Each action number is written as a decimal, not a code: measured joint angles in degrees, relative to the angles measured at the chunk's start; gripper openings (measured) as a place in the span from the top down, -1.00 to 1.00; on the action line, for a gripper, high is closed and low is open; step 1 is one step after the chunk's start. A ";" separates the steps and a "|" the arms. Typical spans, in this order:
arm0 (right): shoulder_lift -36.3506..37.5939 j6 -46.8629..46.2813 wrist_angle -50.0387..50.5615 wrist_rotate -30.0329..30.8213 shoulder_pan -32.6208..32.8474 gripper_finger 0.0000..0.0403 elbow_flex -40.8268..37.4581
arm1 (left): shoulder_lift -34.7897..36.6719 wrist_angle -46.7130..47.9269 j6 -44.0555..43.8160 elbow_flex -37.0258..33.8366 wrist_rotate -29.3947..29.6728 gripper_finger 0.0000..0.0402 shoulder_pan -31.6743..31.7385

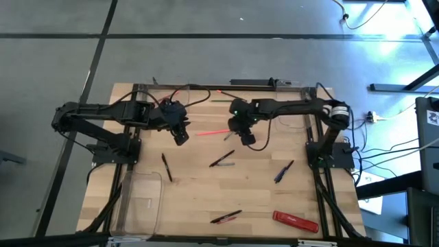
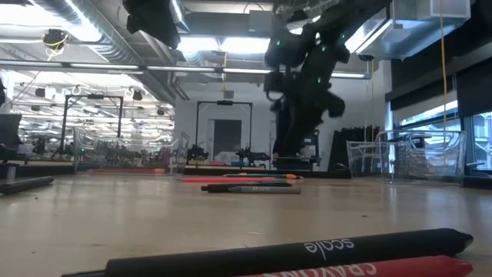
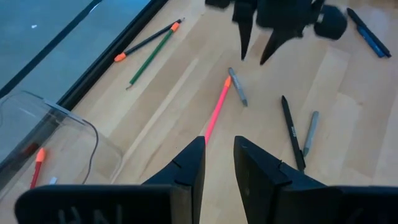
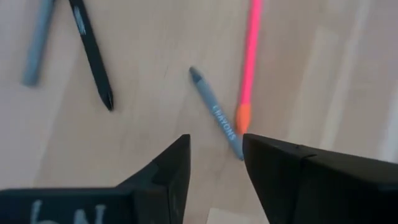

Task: Sort crayons/erasers/pens/pencils in bins
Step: Put the gray crayon into the top right transparent bin

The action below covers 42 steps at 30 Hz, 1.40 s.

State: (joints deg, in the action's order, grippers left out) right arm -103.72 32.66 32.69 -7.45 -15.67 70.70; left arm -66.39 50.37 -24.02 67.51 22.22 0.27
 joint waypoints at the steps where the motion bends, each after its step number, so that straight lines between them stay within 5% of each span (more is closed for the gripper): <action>1: -0.90 1.08 -0.20 0.41 0.01 0.27 0.00 | 0.00 0.00 -0.01 0.00 0.00 0.62 0.00; 18: -8.20 6.95 -5.56 6.27 -0.97 0.30 0.00 | 0.00 0.00 -1.15 0.00 0.04 0.62 0.00; 42: -10.24 6.76 -3.84 -3.07 -3.89 0.30 0.19 | -0.02 0.00 -1.15 0.00 0.09 0.62 0.00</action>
State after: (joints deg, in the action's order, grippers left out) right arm -113.95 39.42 28.85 -10.51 -19.56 70.89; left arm -66.41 50.37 -25.17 67.51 22.31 0.27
